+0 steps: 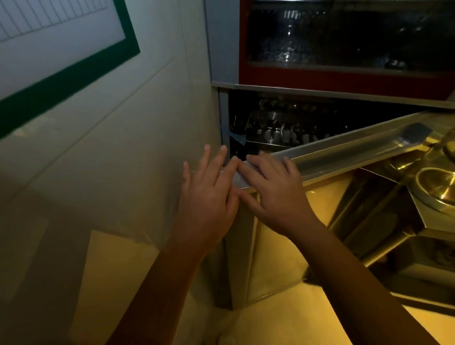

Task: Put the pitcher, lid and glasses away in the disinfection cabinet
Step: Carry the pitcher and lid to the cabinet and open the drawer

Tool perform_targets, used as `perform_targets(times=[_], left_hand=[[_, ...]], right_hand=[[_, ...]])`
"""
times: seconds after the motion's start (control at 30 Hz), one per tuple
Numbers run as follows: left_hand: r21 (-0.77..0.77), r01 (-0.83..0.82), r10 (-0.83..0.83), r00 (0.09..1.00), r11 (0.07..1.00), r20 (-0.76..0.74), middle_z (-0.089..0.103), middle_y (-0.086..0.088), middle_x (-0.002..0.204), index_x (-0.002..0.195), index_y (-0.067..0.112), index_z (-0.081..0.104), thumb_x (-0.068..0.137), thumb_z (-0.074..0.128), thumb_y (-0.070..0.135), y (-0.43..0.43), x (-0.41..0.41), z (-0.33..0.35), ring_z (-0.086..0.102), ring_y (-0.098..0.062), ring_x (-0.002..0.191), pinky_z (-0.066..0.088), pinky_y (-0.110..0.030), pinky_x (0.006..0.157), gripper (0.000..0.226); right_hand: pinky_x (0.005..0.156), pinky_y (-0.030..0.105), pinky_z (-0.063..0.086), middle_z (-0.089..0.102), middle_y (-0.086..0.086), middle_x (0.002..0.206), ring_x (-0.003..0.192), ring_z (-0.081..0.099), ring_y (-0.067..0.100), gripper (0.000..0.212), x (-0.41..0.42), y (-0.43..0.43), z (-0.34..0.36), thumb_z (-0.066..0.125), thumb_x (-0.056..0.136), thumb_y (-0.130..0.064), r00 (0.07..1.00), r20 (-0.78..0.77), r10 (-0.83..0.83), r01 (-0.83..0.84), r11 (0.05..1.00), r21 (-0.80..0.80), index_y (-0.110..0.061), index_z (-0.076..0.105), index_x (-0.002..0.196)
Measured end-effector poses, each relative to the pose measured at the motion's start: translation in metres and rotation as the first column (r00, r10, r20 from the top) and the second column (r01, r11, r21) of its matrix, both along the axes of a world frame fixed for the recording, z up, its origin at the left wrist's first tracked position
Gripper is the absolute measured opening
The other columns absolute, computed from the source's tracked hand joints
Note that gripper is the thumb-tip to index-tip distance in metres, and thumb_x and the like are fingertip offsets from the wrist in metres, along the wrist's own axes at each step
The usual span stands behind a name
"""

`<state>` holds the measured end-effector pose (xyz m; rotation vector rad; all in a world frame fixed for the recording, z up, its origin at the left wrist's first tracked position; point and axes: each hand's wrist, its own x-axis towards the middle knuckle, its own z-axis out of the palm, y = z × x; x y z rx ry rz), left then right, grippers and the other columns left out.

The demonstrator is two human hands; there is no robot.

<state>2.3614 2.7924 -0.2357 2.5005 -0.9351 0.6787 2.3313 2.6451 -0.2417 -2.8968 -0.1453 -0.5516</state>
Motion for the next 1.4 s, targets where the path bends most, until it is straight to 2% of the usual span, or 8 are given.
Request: perform_targets(times=[0.13,0.3,0.5,0.67,0.83,1.07,1.23,1.4], left_hand=[[0.001,0.013,-0.013,1.000,1.000,0.027,0.045,-0.018,0.140,0.131,0.006,0.050,0.089,0.037,0.028,0.004,-0.014,0.000,0.031,-0.037,0.133,0.009,-0.058,0.100,0.049],[-0.029,0.024,-0.024,1.000,0.999,0.008,0.046,-0.019,0.139,0.129,0.004,0.051,0.089,0.035,0.030,0.005,-0.031,0.000,0.024,-0.031,0.132,0.011,-0.058,0.099,0.050],[-0.027,0.036,-0.035,0.999,0.999,0.018,0.048,-0.022,0.136,0.127,0.002,0.053,0.088,0.037,0.027,0.007,-0.045,0.000,0.031,-0.037,0.130,0.012,-0.059,0.097,0.049],[-0.058,0.063,-0.064,0.998,0.996,-0.018,0.046,-0.020,0.139,0.130,0.004,0.050,0.087,0.036,0.025,0.003,-0.051,0.001,0.022,-0.030,0.131,0.009,-0.057,0.099,0.050],[-0.080,0.099,-0.106,0.990,0.992,-0.091,0.041,-0.016,0.143,0.134,0.006,0.047,0.088,0.032,0.028,-0.004,-0.059,0.002,0.018,-0.026,0.134,0.009,-0.054,0.102,0.053],[-0.099,0.137,-0.153,0.974,0.986,-0.166,0.033,-0.009,0.149,0.139,0.013,0.040,0.090,0.040,0.023,-0.019,-0.068,0.004,0.009,-0.016,0.136,0.005,-0.050,0.107,0.050],[-0.088,0.183,-0.196,0.964,0.979,-0.181,0.031,-0.009,0.150,0.139,0.013,0.040,0.092,0.050,0.015,-0.030,-0.074,0.002,0.006,-0.016,0.136,0.001,-0.047,0.107,0.048],[-0.064,0.223,-0.232,0.951,0.973,-0.206,0.030,-0.006,0.151,0.140,0.014,0.038,0.094,0.041,0.024,-0.043,-0.083,0.002,0.005,-0.015,0.137,-0.001,-0.045,0.107,0.048]], right_hand=[[0.106,0.050,0.023,0.049,0.007,0.137,0.131,0.039,0.026,0.070,-0.024,-0.005,0.001,0.013,0.090,-0.063,0.999,-0.036,0.010,-0.009,1.000,0.002,-0.022,0.043,0.138],[0.107,0.052,0.021,0.055,0.006,0.129,0.126,0.043,0.024,0.069,-0.044,0.002,0.008,0.019,0.088,-0.062,0.999,-0.037,-0.013,0.013,1.000,0.012,-0.020,0.049,0.133],[0.112,0.050,0.006,0.052,-0.005,0.130,0.128,0.037,0.014,0.079,-0.058,0.008,0.020,0.005,0.079,-0.063,0.993,-0.109,-0.043,0.046,0.999,0.023,-0.025,0.047,0.134],[0.112,0.046,0.004,0.053,-0.008,0.127,0.125,0.038,0.010,0.073,-0.076,0.004,0.022,0.009,0.082,-0.062,0.990,-0.133,-0.042,0.048,0.998,0.043,-0.027,0.048,0.133],[0.113,0.043,0.006,0.055,-0.009,0.125,0.123,0.040,0.010,0.041,-0.095,0.000,0.035,0.034,0.096,-0.045,0.975,-0.209,-0.071,0.094,0.990,0.104,-0.027,0.050,0.129],[0.113,0.042,0.010,0.060,-0.005,0.121,0.119,0.045,0.014,0.039,-0.113,0.002,0.040,0.039,0.096,-0.042,0.956,-0.185,-0.226,0.238,0.970,0.043,-0.028,0.046,0.131],[0.111,0.053,-0.005,0.024,-0.006,0.152,0.140,0.015,0.016,0.054,-0.125,-0.005,0.038,0.038,0.094,-0.046,0.913,-0.270,-0.305,0.331,0.942,0.056,-0.036,0.023,0.144],[0.107,0.060,-0.011,-0.001,-0.002,0.157,0.143,-0.006,0.026,0.056,-0.131,-0.007,0.039,0.032,0.095,-0.050,0.894,-0.306,-0.326,0.353,0.935,0.035,-0.044,0.009,0.145]])
